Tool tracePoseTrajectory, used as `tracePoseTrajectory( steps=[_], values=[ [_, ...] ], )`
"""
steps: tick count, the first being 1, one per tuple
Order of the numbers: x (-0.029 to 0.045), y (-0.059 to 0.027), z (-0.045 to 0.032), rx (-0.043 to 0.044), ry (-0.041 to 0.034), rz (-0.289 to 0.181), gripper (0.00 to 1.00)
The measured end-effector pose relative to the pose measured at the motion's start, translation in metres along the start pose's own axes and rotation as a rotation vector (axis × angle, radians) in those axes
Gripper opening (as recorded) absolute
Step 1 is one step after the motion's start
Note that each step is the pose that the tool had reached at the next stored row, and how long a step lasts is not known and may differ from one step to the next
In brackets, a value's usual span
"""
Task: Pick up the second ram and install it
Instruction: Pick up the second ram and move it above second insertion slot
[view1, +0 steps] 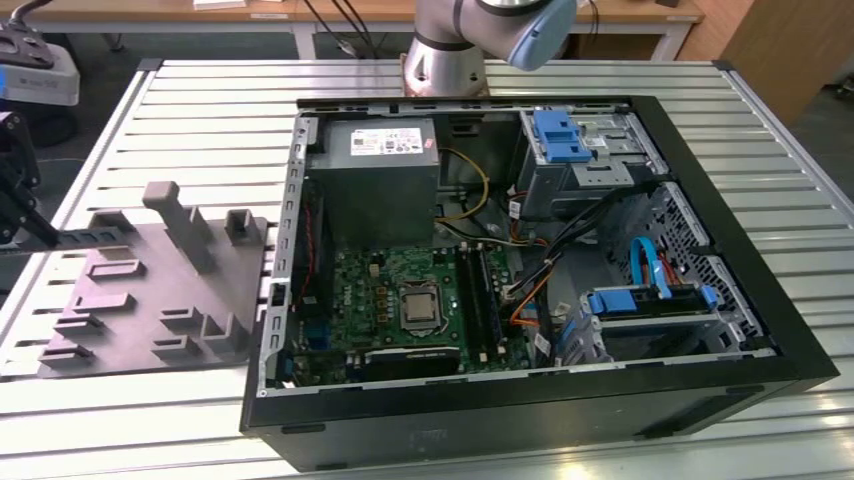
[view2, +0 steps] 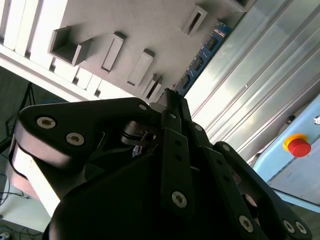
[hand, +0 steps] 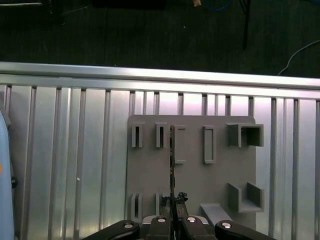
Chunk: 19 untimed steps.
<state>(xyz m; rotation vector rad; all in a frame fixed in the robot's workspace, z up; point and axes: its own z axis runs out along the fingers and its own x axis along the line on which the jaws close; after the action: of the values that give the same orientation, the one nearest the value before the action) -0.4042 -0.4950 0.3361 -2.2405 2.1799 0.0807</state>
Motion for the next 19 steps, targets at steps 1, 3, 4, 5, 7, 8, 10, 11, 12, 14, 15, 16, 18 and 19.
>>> tracePoseTrajectory(
  steps=[1,3,4,5,7,8,10,11,12,14,15,16,18,19],
  values=[
    [-0.0001,0.0000,-0.0012,0.0000,-0.0001,0.000,0.14],
    [-0.0002,0.0001,-0.0036,0.0000,-0.0004,0.000,0.14],
    [-0.0002,0.0001,-0.0049,0.0001,-0.0005,0.000,0.14],
    [-0.0003,0.0002,-0.0064,0.0000,-0.0007,0.000,0.14],
    [-0.0004,0.0002,-0.0090,0.0000,-0.0009,0.000,0.14],
    [-0.0005,0.0003,-0.0104,-0.0001,-0.0010,0.000,0.14],
    [-0.0006,0.0003,-0.0130,0.0000,-0.0012,0.000,0.14],
    [-0.0007,0.0004,-0.0143,0.0001,-0.0013,0.000,0.14],
    [-0.0007,0.0004,-0.0154,0.0001,-0.0014,0.000,0.14],
    [-0.0009,0.0005,-0.0178,0.0001,-0.0016,0.000,0.14],
    [-0.0009,0.0005,-0.0190,0.0000,-0.0017,0.000,0.14],
    [-0.0010,0.0005,-0.0202,0.0000,-0.0018,0.000,0.14],
    [-0.0011,0.0006,-0.0225,0.0000,-0.0020,0.000,0.14],
    [-0.0011,0.0006,-0.0236,0.0000,-0.0021,0.000,0.14]
  ],
)
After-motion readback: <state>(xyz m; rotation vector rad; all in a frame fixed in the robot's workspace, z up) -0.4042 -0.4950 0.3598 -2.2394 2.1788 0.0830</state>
